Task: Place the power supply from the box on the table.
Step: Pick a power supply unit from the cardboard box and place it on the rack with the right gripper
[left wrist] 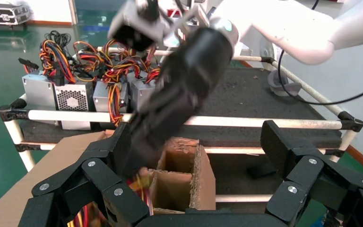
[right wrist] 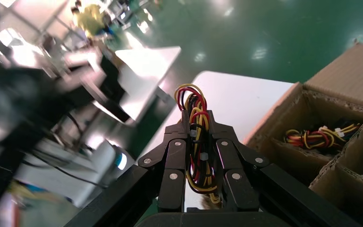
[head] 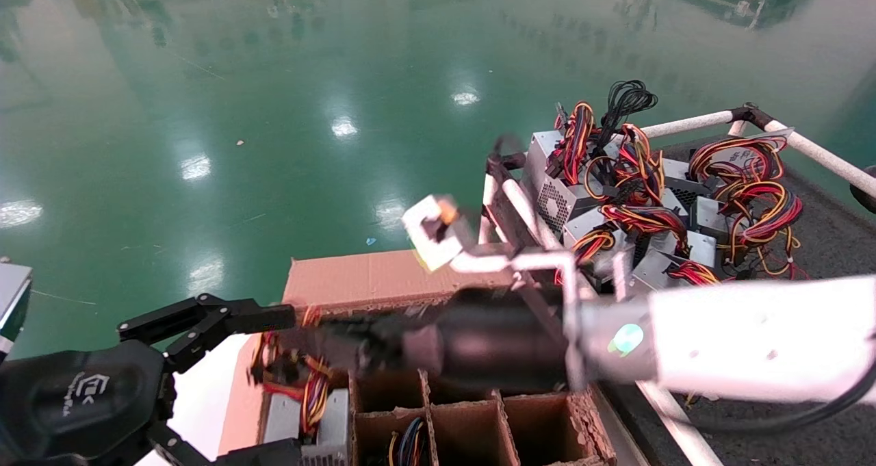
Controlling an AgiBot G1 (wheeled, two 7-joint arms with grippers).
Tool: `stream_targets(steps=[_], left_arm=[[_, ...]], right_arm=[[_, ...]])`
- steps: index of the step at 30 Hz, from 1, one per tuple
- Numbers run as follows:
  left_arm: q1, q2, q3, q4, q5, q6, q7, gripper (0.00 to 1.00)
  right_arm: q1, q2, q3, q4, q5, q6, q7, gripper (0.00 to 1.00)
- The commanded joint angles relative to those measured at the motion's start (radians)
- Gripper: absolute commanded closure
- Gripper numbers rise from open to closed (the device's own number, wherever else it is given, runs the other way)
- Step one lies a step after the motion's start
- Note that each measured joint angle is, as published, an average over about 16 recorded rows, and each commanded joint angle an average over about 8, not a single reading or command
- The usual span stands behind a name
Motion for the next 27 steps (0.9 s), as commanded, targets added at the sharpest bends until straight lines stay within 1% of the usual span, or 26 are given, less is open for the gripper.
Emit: stream_targets(steps=[1, 9, 13, 16, 19, 21, 24, 27], left_arm=[[0.0, 0.0, 0.0, 0.0, 0.0, 0.0, 0.0, 0.0], [0.0, 0.0, 0.0, 0.0, 0.0, 0.0, 0.0, 0.0], [0.0, 0.0, 0.0, 0.0, 0.0, 0.0, 0.0, 0.0], [0.0, 0.0, 0.0, 0.0, 0.0, 0.0, 0.0, 0.0], [0.0, 0.0, 0.0, 0.0, 0.0, 0.0, 0.0, 0.0], [0.0, 0.0, 0.0, 0.0, 0.0, 0.0, 0.0, 0.0], [0.0, 0.0, 0.0, 0.0, 0.0, 0.0, 0.0, 0.0], [0.0, 0.0, 0.0, 0.0, 0.0, 0.0, 0.0, 0.0]], right_arm=[[0.022, 0.016, 0.011, -0.001, 0.027, -0.014, 0.061, 1.0], [0.118, 0.081, 0.061, -0.005, 0.086, -0.027, 0.225, 1.0], [0.173, 0.126, 0.112, -0.014, 0.131, -0.016, 0.284, 1.0], [0.215, 0.167, 0.159, -0.033, 0.162, 0.003, 0.31, 1.0], [0.252, 0.211, 0.205, -0.075, 0.182, 0.022, 0.31, 1.0], [0.276, 0.24, 0.234, -0.12, 0.191, 0.028, 0.293, 1.0], [0.307, 0.277, 0.274, -0.21, 0.205, 0.026, 0.242, 1.0], [0.333, 0.311, 0.313, -0.315, 0.225, 0.009, 0.167, 1.0]])
